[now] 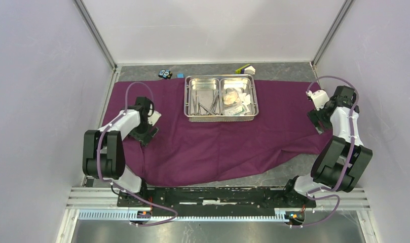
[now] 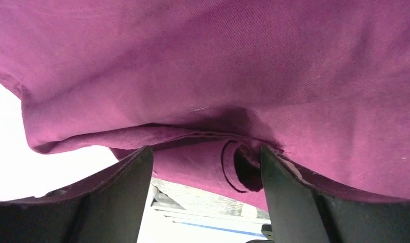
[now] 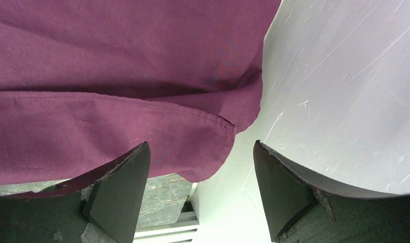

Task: Open and lay out the surgical kit
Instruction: Open the surgical kit at the center of the board.

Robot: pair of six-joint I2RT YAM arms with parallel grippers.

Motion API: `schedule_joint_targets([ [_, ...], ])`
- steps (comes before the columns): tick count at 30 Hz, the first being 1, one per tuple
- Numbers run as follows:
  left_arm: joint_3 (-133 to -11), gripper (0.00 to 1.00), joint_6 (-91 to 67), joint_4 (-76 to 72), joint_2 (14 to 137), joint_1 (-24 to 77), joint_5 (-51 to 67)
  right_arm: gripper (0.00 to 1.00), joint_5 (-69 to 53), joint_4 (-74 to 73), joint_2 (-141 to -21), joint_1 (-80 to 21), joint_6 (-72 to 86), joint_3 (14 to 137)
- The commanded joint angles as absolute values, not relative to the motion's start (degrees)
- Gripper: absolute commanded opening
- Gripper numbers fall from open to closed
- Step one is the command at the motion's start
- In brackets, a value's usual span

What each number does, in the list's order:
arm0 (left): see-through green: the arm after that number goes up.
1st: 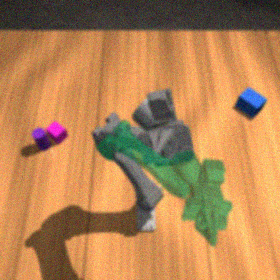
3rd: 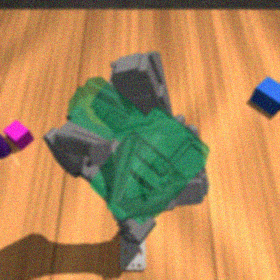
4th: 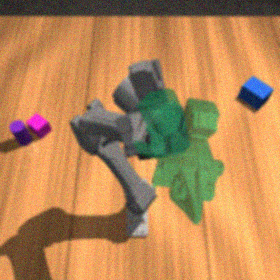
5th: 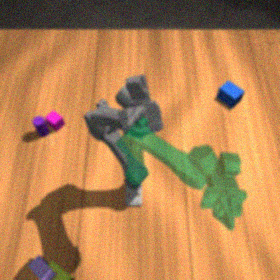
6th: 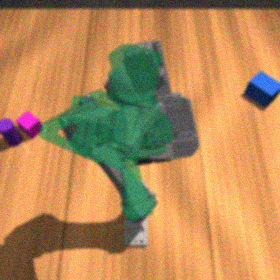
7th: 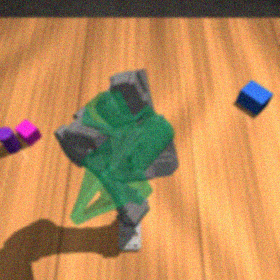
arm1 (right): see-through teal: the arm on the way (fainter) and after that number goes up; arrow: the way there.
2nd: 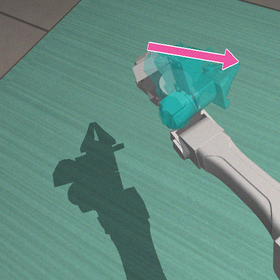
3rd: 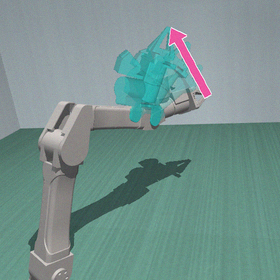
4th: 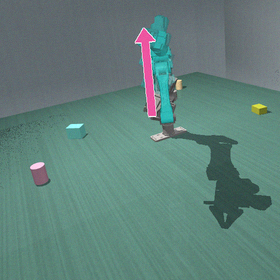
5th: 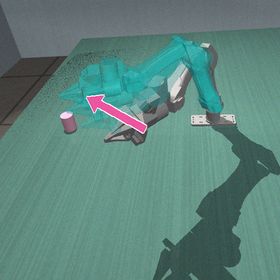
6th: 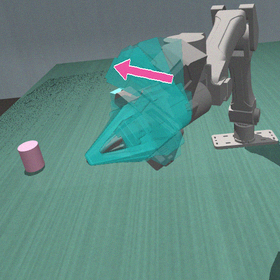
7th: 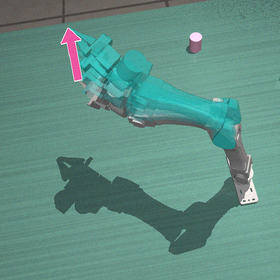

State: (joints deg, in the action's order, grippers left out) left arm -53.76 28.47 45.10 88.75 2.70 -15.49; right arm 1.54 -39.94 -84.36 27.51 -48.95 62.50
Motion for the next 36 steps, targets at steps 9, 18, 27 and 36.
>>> schedule_joint_targets([
  [9,-51.01,0.44,28.78,45.78,84.62,2.71,-22.75,0.81,0.92,-38.45,-83.48,27.84,-50.19,61.04],
  [18,-44.65,0.02,29.13,50.43,68.93,0.2,-38.28,0.81,-2.87,-40.71,-85.11,27.77,-50.45,66.16],
  [27,-44.24,0.02,28.17,53.37,56.25,-17.0,-32.02,0.8,-7.52,-41.78,-87.2,22.32,-48.85,72.15],
  [36,-33.53,0.13,28.42,50.65,49.24,-29.78,-31.62,0.8,-7.37,-41.06,-87.88,16.77,-49.21,72.33],
])
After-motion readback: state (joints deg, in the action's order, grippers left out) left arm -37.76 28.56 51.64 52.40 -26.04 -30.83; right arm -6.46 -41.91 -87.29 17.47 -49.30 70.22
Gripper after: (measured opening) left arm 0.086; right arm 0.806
